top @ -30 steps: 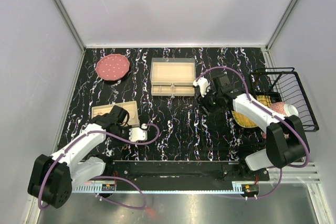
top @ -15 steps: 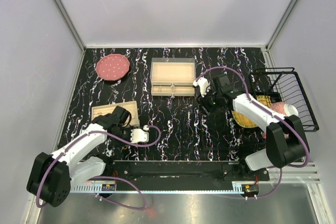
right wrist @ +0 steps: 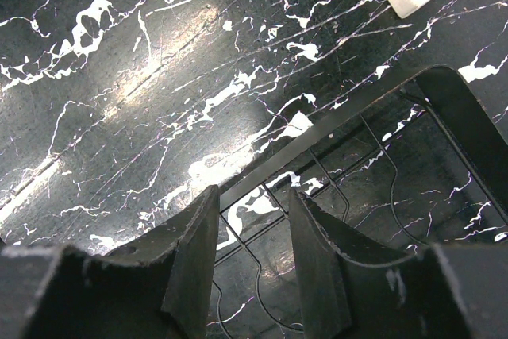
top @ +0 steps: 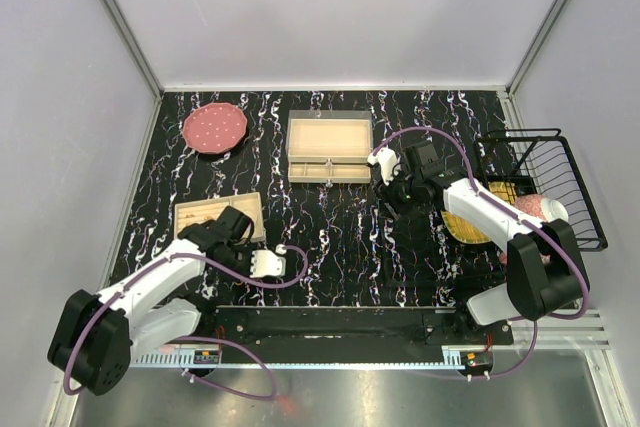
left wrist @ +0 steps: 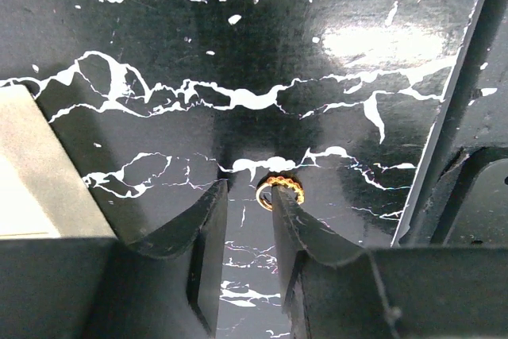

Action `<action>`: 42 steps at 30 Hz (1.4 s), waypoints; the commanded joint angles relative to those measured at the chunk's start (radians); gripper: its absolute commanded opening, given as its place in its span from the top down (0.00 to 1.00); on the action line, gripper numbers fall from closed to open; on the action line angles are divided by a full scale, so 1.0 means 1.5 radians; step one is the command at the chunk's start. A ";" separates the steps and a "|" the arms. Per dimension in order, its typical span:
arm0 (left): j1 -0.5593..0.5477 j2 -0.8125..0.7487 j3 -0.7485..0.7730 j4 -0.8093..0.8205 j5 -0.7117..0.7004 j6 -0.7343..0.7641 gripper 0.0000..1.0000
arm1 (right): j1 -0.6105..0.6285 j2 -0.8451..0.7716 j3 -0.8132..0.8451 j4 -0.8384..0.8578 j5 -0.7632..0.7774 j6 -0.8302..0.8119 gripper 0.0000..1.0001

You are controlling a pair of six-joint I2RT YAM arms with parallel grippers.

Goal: Organize the mixed jewelry

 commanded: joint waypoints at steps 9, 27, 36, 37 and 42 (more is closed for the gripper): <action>-0.050 0.040 0.015 0.055 0.002 -0.069 0.68 | -0.003 0.005 0.018 -0.001 0.011 -0.007 0.53; -0.135 0.312 0.189 0.197 0.049 -0.222 0.78 | -0.003 0.006 0.016 -0.003 0.014 -0.008 0.53; -0.152 0.441 0.299 0.264 0.003 -0.285 0.82 | -0.003 0.006 0.017 -0.003 0.018 -0.011 0.53; -0.152 0.458 0.309 0.264 0.002 -0.288 0.82 | -0.003 0.005 0.017 -0.003 0.018 -0.011 0.53; -0.156 0.488 0.345 0.284 -0.052 -0.308 0.85 | -0.003 0.003 0.017 -0.003 0.022 -0.012 0.53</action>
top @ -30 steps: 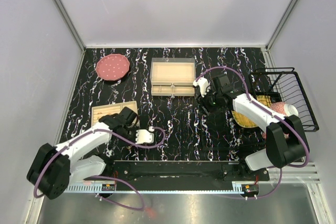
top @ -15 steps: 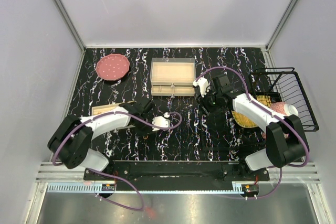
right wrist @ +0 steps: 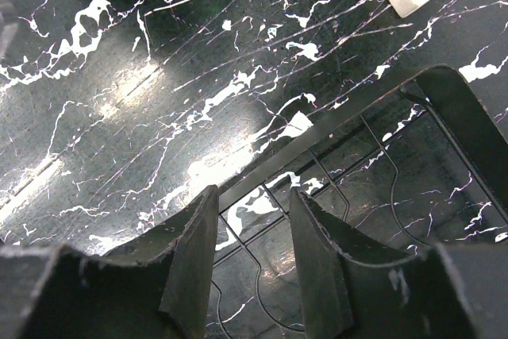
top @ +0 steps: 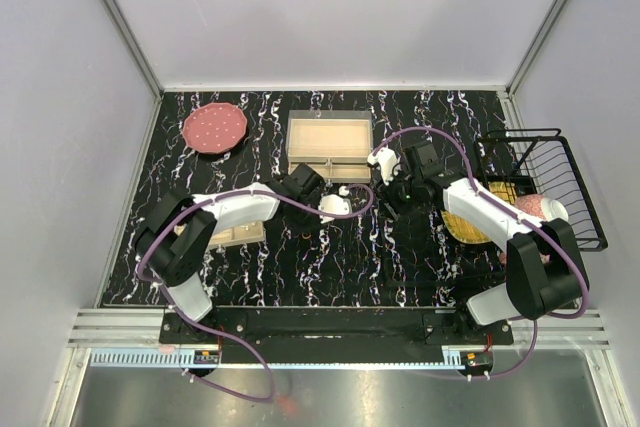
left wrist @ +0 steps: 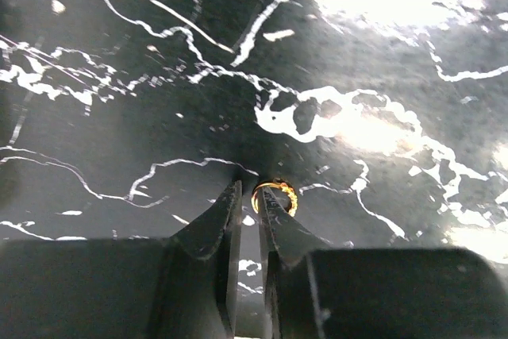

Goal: Organize the mixed jewelry

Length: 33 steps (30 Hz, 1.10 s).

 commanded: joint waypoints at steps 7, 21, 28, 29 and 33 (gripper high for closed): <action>-0.004 0.015 0.001 0.023 -0.082 -0.017 0.82 | -0.004 0.001 0.017 -0.003 0.020 -0.012 0.53; -0.004 -0.053 0.017 -0.012 -0.061 -0.050 0.74 | -0.003 -0.002 0.014 -0.003 0.018 -0.012 0.52; -0.004 -0.067 0.022 -0.043 -0.005 -0.082 0.73 | -0.003 -0.001 0.017 -0.003 0.024 -0.008 0.53; -0.004 -0.068 0.019 -0.044 0.002 -0.086 0.73 | -0.003 -0.001 0.017 -0.001 0.033 -0.007 0.53; -0.004 -0.056 0.018 -0.048 0.037 -0.108 0.76 | -0.004 -0.001 0.020 0.008 0.056 -0.004 0.53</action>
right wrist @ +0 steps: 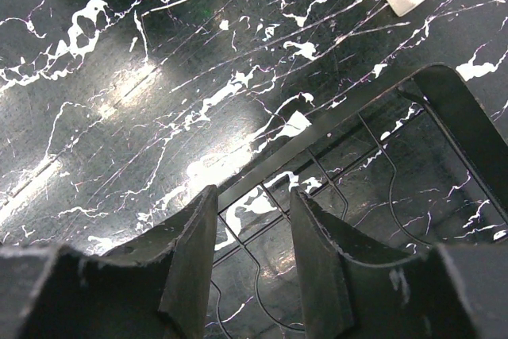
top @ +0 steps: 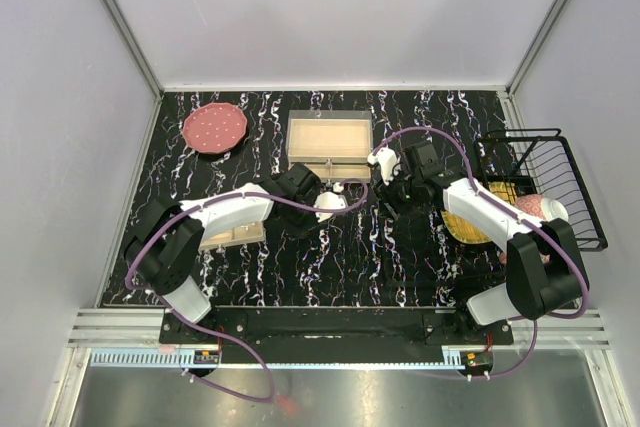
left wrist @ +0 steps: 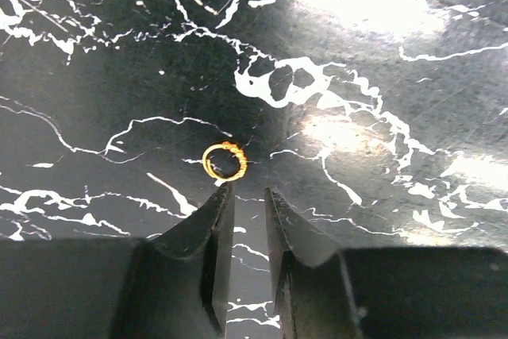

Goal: Organize the mixed jewelry

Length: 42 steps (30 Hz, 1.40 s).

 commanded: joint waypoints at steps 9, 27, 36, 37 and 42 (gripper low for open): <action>-0.002 0.020 0.041 -0.002 0.067 -0.072 0.81 | -0.009 0.002 0.019 0.016 0.065 0.000 0.55; -0.006 0.076 0.077 -0.015 0.011 -0.103 0.82 | -0.009 0.006 0.017 0.015 0.055 -0.002 0.55; -0.005 0.071 0.077 -0.015 0.002 -0.100 0.82 | -0.010 0.005 0.016 0.015 0.054 -0.002 0.55; -0.006 0.069 0.077 -0.015 0.003 -0.100 0.82 | -0.010 0.005 0.017 0.015 0.054 -0.003 0.55; -0.005 0.044 0.079 -0.020 0.009 -0.094 0.81 | -0.010 0.009 0.016 0.016 0.055 -0.004 0.54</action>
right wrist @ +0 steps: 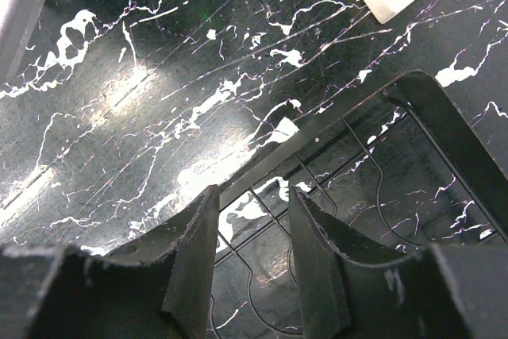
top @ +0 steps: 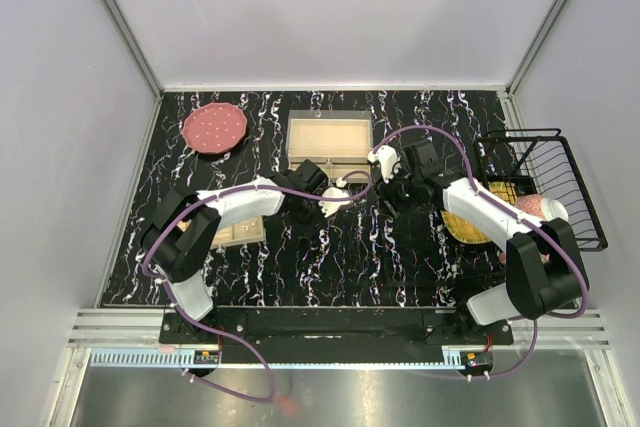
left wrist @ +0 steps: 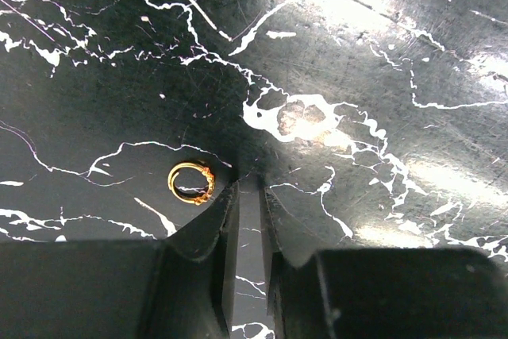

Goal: Organize the mixed jewelry

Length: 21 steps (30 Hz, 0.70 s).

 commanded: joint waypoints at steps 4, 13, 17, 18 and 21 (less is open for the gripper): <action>-0.003 -0.050 0.027 -0.008 0.000 0.008 0.81 | -0.009 0.009 0.015 0.000 0.041 -0.013 0.54; -0.003 -0.065 0.026 -0.015 0.000 0.040 0.79 | -0.010 0.014 0.015 0.000 0.040 -0.015 0.54; -0.003 -0.053 0.022 -0.005 -0.015 0.076 0.78 | -0.010 0.012 0.015 -0.002 0.039 -0.015 0.54; -0.003 -0.050 0.021 -0.001 -0.019 0.082 0.78 | -0.010 0.013 0.015 -0.002 0.040 -0.015 0.54; -0.003 -0.044 0.016 0.012 -0.038 0.101 0.77 | -0.010 0.011 0.014 -0.003 0.038 -0.016 0.54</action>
